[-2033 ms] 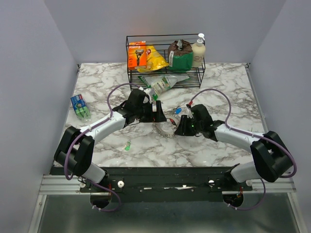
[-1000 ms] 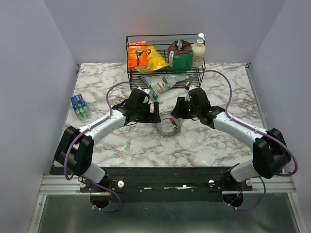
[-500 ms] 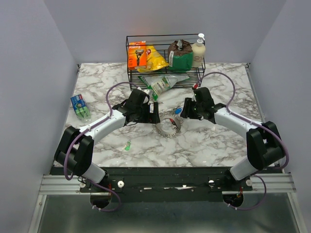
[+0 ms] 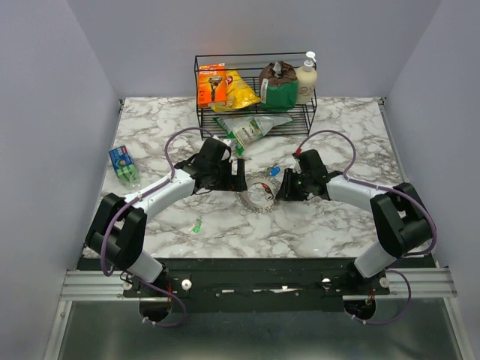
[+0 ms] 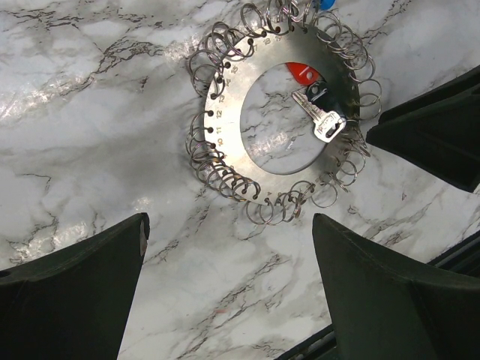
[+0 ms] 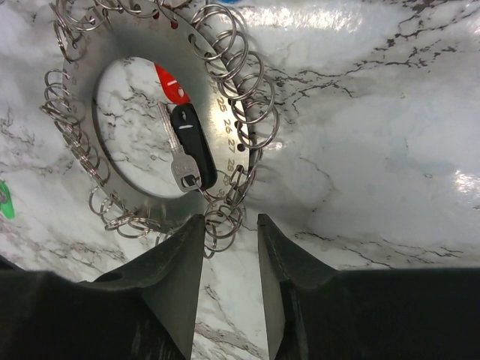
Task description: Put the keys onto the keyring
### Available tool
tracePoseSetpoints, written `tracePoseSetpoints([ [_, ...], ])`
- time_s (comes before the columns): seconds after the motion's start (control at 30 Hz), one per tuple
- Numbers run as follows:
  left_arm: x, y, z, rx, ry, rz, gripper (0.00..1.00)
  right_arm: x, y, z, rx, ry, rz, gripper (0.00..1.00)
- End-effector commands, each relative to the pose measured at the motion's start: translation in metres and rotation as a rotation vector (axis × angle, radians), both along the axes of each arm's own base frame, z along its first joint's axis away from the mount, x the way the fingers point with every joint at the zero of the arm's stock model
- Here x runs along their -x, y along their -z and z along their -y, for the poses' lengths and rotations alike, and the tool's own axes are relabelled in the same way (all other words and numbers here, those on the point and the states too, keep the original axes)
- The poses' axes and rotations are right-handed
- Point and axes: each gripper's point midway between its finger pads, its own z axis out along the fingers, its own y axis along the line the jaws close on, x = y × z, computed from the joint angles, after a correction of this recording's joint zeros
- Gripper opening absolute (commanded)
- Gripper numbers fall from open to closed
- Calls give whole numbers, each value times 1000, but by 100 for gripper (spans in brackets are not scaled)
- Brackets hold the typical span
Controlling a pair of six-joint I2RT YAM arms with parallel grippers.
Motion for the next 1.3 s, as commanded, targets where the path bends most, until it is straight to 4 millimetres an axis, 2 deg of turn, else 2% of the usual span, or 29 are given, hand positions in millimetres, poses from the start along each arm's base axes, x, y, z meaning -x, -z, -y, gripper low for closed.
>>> tracePoseSetpoints([
  [0.0,-3,2,-1,-4,5,7,99,-2,1,-13,-62,-11,1,40],
  [0.3,-1,5,-2,-11,4,1,99,-10,6,-14,-55,3,4,30],
  [0.5,-2,7,-2,-16,4,-2,99,-13,6,-9,-30,29,20,15],
  [0.63,-2,7,-2,-16,4,-2,99,-17,2,-5,-7,32,48,1],
  [0.87,-3,5,-1,-16,8,2,99,-24,-8,-4,27,-22,100,1],
  [1.03,-3,7,0,-15,8,-1,99,-24,-18,-12,19,-119,144,1],
  [1.17,-4,8,0,-15,7,-3,99,-21,-20,-20,7,-181,151,1],
  [1.27,-3,8,-1,-16,7,-4,99,-19,-14,-18,17,-172,133,1],
])
